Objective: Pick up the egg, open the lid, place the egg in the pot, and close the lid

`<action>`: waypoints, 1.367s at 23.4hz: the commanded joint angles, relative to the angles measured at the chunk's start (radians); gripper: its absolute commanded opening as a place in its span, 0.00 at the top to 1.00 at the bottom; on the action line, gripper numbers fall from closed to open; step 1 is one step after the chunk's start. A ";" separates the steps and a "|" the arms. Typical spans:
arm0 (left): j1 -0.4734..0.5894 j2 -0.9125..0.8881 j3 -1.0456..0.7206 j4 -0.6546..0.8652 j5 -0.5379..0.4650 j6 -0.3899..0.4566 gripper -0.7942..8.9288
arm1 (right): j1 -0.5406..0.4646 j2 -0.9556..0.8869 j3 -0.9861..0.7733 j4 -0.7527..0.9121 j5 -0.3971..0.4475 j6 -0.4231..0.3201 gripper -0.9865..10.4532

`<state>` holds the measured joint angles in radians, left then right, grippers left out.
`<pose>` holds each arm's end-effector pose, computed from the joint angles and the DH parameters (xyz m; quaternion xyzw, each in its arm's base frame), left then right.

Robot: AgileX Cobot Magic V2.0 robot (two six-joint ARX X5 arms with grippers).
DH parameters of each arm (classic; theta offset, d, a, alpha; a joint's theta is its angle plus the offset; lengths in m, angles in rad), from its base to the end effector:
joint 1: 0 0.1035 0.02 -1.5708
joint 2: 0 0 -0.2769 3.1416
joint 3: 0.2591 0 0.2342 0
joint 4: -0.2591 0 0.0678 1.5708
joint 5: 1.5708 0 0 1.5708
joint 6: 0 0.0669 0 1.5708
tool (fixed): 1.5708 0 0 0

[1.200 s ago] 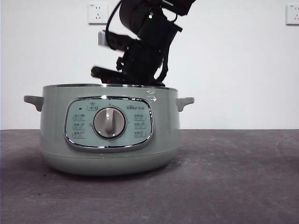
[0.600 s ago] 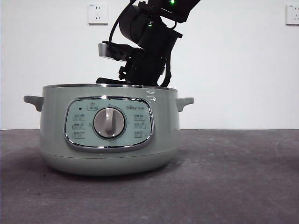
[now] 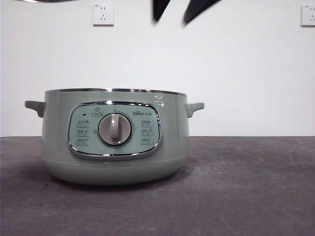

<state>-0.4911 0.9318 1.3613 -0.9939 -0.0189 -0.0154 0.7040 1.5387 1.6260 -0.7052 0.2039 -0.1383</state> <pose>0.1324 -0.0694 0.4025 0.0631 0.2712 -0.2226 0.9343 0.2680 0.2098 0.3825 -0.1968 0.2563 0.2541 0.9116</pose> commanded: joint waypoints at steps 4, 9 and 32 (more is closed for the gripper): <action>-0.001 0.182 0.018 0.166 0.054 0.044 0.93 | -0.017 -0.307 -0.003 -0.072 0.011 0.044 0.58; -0.007 0.338 0.018 0.288 0.101 0.045 0.93 | -0.016 -0.467 -0.003 -0.175 0.011 0.053 0.58; -0.015 0.616 0.018 0.454 0.108 0.042 0.93 | -0.016 -0.575 -0.003 -0.273 0.008 0.062 0.58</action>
<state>-0.5014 1.5475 1.3613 -0.5781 0.0853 0.0200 0.6868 0.9646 1.6264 -0.9806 0.2119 -0.0891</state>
